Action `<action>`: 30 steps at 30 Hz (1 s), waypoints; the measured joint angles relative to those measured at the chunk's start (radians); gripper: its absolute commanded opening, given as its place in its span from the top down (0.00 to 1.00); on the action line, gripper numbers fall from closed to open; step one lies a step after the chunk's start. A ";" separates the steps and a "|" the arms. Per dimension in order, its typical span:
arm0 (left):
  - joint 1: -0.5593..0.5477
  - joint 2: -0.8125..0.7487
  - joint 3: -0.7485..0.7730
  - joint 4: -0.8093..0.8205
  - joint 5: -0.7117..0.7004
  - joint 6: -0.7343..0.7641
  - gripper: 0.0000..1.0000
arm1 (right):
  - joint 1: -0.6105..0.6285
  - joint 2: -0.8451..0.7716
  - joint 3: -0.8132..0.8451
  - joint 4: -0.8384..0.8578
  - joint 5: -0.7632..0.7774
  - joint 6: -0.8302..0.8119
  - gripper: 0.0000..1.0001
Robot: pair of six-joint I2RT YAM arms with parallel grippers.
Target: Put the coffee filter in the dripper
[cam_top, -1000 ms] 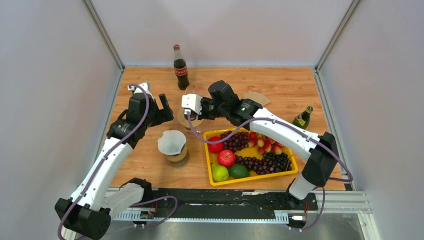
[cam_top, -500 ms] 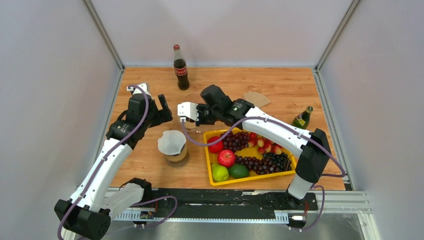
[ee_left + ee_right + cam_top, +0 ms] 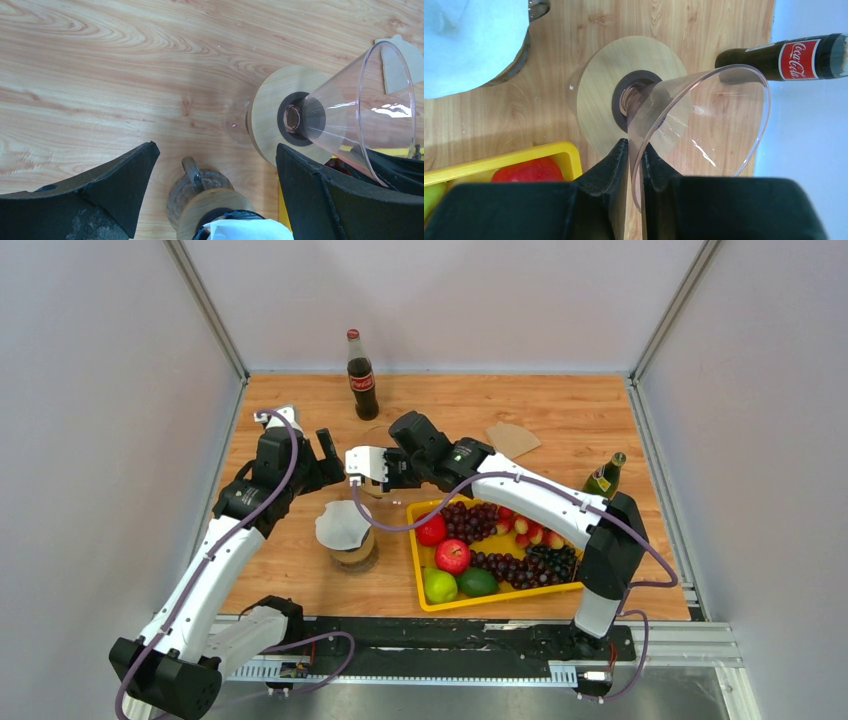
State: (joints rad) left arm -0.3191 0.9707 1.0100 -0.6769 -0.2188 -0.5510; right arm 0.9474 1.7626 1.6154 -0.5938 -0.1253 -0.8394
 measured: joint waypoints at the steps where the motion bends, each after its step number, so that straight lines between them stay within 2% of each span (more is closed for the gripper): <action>1: 0.000 0.000 0.000 0.000 0.000 0.000 0.00 | 0.003 0.004 0.003 0.000 0.010 -0.002 0.82; 7: 0.000 0.000 0.000 0.000 0.000 0.000 0.00 | 0.019 0.009 0.003 0.000 0.049 -0.030 0.73; 13: 0.000 0.000 0.000 0.000 0.009 0.000 0.00 | 0.021 0.009 0.003 0.000 0.048 -0.045 0.44; 26: 0.000 -0.025 0.000 0.016 0.044 -0.001 0.00 | 0.021 0.009 0.043 0.006 0.048 -0.041 0.29; 28: 0.000 -0.025 0.002 0.018 0.052 -0.001 0.00 | 0.021 0.009 0.044 0.008 0.043 -0.041 0.24; 30: 0.000 -0.027 0.005 0.025 0.061 -0.001 0.00 | 0.021 0.007 0.044 0.007 0.032 -0.036 0.14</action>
State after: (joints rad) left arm -0.3191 0.9440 1.0149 -0.6518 -0.1577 -0.5518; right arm 0.9684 1.7695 1.6596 -0.5869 -0.0933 -0.8753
